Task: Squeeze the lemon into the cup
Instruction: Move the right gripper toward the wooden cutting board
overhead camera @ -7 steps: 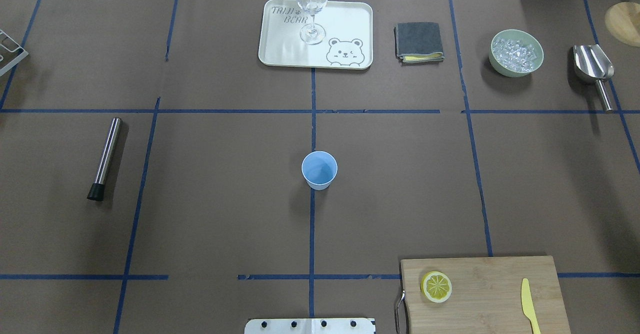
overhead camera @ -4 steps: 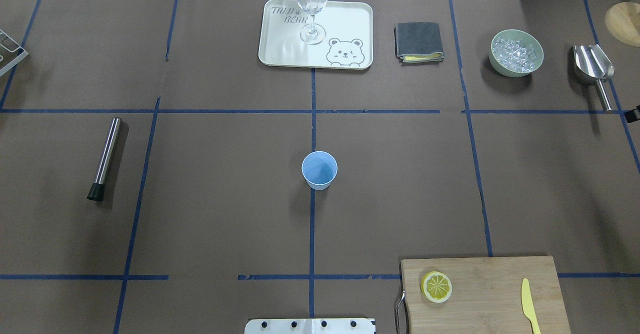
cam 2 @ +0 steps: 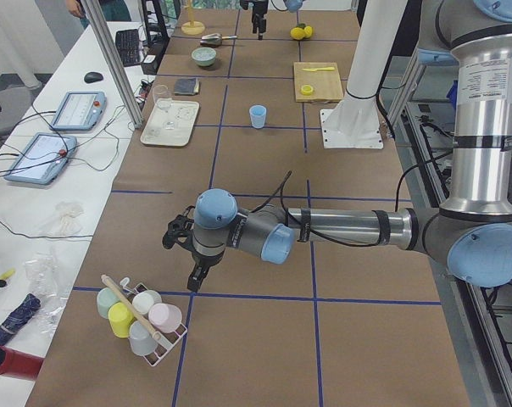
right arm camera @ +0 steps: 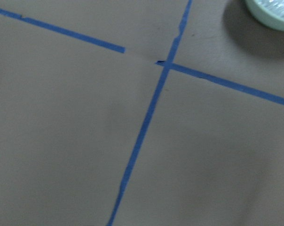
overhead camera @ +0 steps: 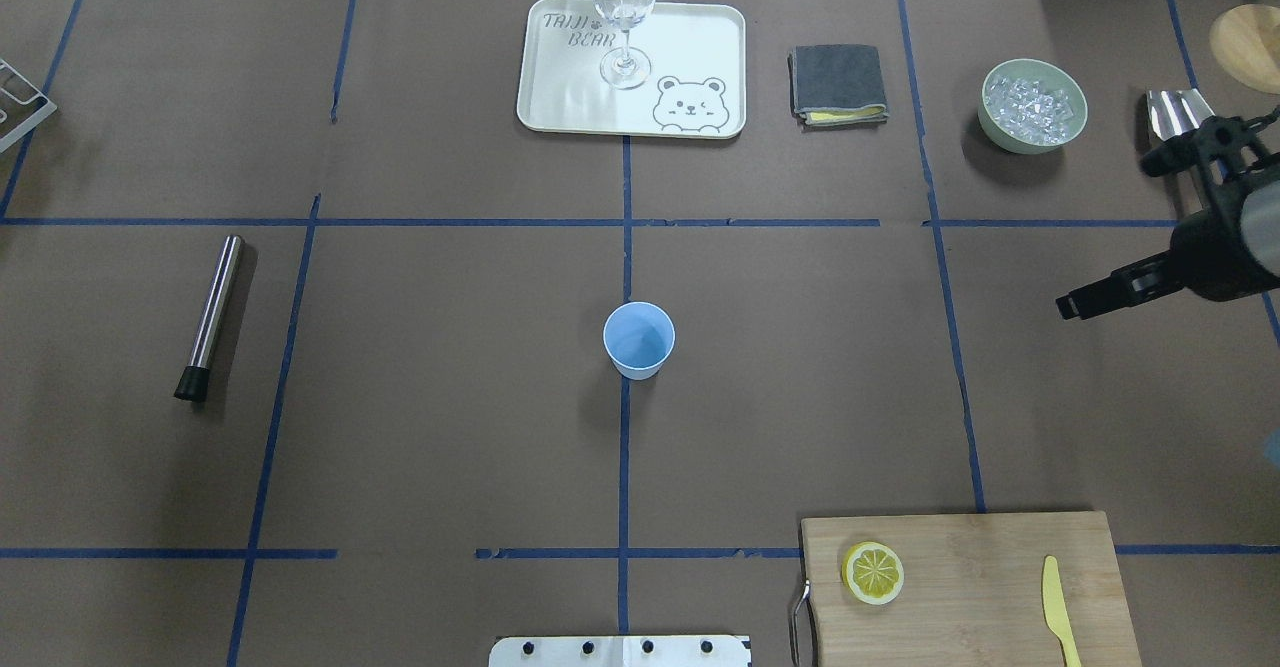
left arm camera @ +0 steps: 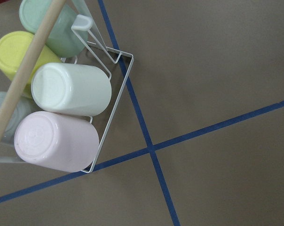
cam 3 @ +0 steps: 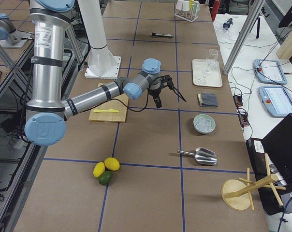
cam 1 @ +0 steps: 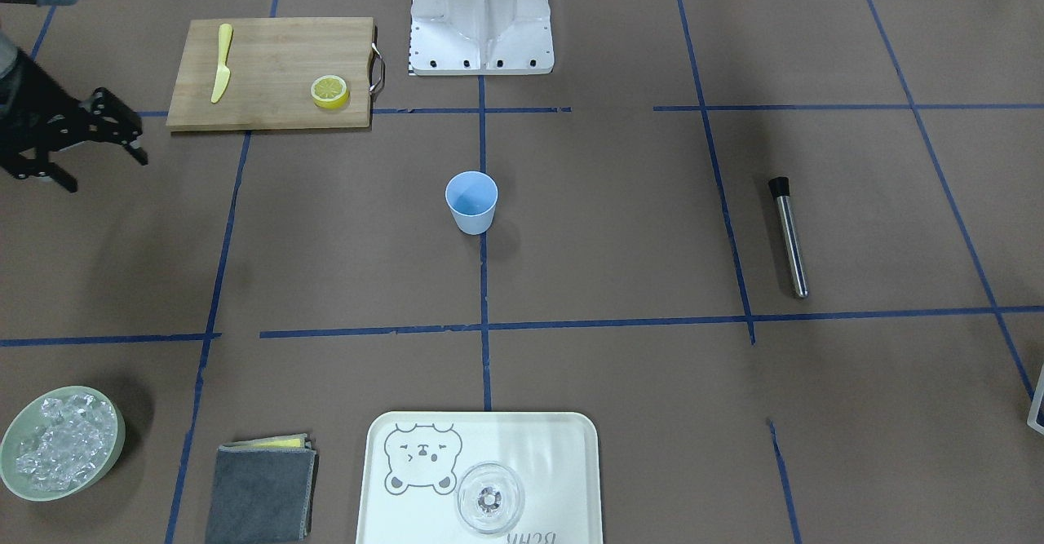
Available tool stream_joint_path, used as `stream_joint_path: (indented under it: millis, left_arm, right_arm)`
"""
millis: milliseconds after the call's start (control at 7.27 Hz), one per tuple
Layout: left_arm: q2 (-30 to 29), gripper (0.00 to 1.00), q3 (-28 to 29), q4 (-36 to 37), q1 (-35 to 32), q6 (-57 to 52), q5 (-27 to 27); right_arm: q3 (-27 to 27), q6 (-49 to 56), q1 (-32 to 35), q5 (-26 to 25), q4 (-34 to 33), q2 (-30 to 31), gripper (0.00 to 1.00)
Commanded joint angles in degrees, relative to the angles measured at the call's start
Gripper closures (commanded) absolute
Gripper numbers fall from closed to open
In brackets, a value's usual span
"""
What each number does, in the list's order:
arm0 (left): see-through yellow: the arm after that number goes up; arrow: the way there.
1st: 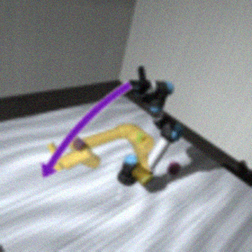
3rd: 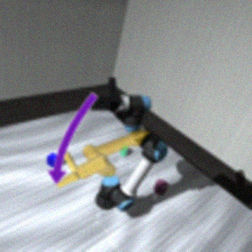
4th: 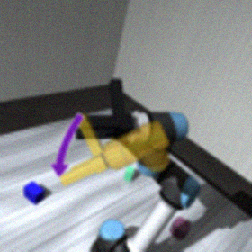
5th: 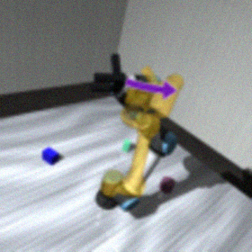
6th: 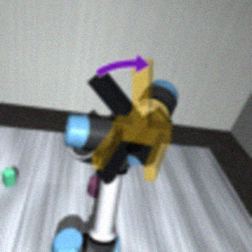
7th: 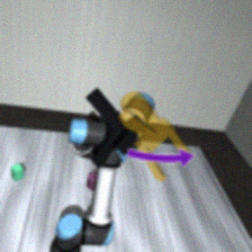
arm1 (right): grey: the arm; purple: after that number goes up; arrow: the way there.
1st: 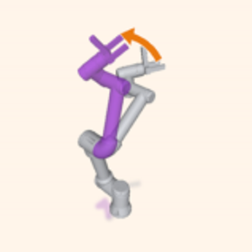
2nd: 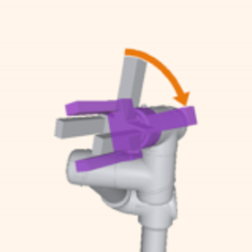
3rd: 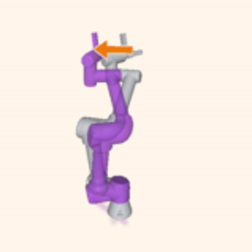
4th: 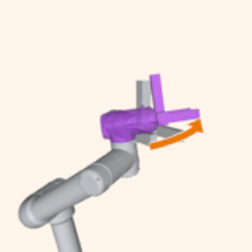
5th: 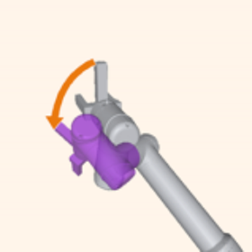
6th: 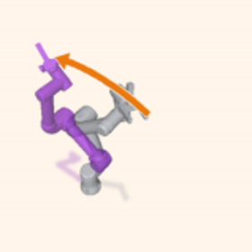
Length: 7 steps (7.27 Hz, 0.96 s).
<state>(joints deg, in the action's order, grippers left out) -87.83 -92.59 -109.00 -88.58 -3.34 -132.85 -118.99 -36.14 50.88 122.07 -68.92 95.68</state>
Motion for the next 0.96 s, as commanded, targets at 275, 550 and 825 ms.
stream_joint_path:
  millis: [275,550,825]
  left_arm:
    - [0.1,0.0,0.0,0.1,0.0,0.0,0.0]
    - [0.2,0.0,-0.1,0.0,-0.1,0.0,0.0]
    - [0.2,0.0,-1.0,0.0,-0.1,0.0,0.0]
  right_arm:
    - [-8.7,-20.1,-22.2,-17.2,0.1,0.0,0.0]
    - [-9.2,-23.3,-28.1,-22.5,-0.1,-0.1,0.0]
    - [-9.9,-28.3,-34.6,-27.6,-0.1,-0.3,0.0]
